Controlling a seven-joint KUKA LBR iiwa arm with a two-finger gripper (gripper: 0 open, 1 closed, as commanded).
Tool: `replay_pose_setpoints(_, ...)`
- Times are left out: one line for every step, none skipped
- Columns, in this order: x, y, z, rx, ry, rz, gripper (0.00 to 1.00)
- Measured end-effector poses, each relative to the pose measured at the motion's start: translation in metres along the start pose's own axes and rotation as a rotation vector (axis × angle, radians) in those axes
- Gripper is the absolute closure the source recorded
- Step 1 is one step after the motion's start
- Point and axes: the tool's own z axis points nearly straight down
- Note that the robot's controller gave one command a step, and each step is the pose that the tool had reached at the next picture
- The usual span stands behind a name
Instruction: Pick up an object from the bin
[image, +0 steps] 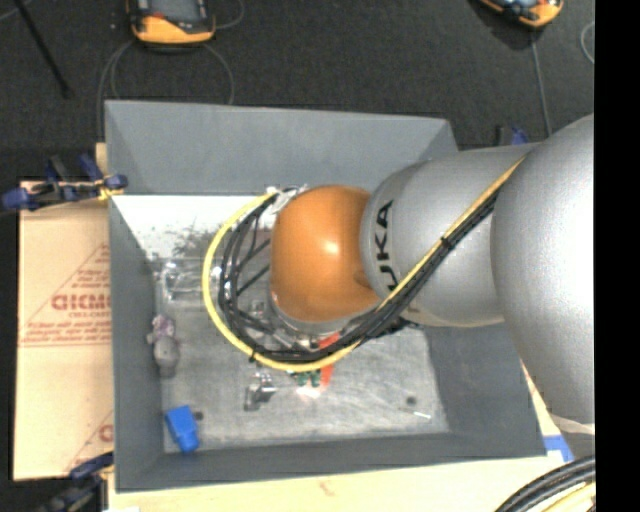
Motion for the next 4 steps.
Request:
replay_pose_setpoints(0.007,-0.118,-0.004,0.001,-0.006,-0.140,0.00)
replay_pose_setpoints(-0.028,-0.133,0.071,0.003,-0.007,-0.928,0.00)
replay_pose_setpoints(-0.053,-0.126,0.073,0.005,-0.007,-1.015,0.00)
replay_pose_setpoints(-0.056,-0.127,0.070,0.010,-0.015,-1.009,1.00)
